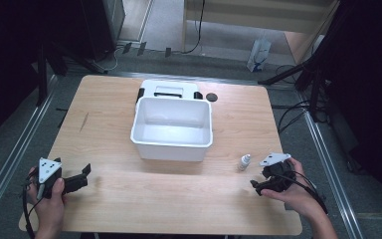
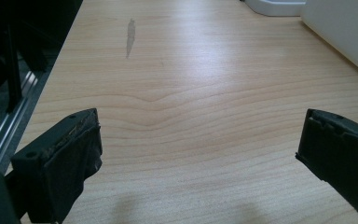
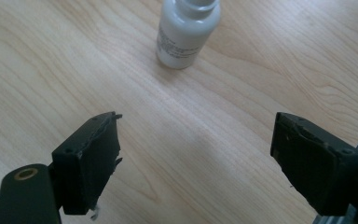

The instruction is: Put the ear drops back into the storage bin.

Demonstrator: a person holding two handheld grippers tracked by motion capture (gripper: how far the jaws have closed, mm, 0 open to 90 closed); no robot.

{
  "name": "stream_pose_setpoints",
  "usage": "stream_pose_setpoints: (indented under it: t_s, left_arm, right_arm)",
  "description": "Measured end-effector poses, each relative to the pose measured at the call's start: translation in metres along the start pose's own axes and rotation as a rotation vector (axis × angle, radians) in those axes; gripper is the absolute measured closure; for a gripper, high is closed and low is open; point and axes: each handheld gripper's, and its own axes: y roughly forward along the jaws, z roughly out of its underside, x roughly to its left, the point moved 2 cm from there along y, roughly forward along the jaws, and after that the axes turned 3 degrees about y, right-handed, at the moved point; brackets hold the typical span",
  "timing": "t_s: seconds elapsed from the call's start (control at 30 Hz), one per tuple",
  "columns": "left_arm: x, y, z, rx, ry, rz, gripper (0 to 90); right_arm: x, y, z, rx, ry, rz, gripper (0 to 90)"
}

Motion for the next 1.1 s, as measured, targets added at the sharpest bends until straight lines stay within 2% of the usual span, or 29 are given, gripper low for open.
stream_pose_setpoints:
  t_s: [0.2,0.3,0.53,0.7,1.1]
  left_arm:
    - [0.0,0.0,0.0,0.002,0.003,0.003,0.3]
    - [0.0,0.0,0.0,0.002,0.005,0.004,0.3]
    - [-0.001,0.0,0.0,0.007,0.008,0.006,0.3]
    - [0.0,0.0,0.0,0.007,0.009,0.006,0.3]
    - [0.0,0.001,0.0,0.007,0.008,0.009,0.3]
  right_arm:
    - [0.0,-0.001,-0.011,0.085,-0.055,-0.022,15.3]
    - [-0.001,-0.003,-0.016,0.105,-0.062,-0.026,15.6]
    - [-0.002,-0.004,-0.027,0.208,-0.11,-0.047,16.0]
    - [0.0,-0.003,-0.035,0.258,-0.14,-0.042,16.0]
    - [-0.001,0.0,-0.062,0.322,-0.178,-0.034,19.7]
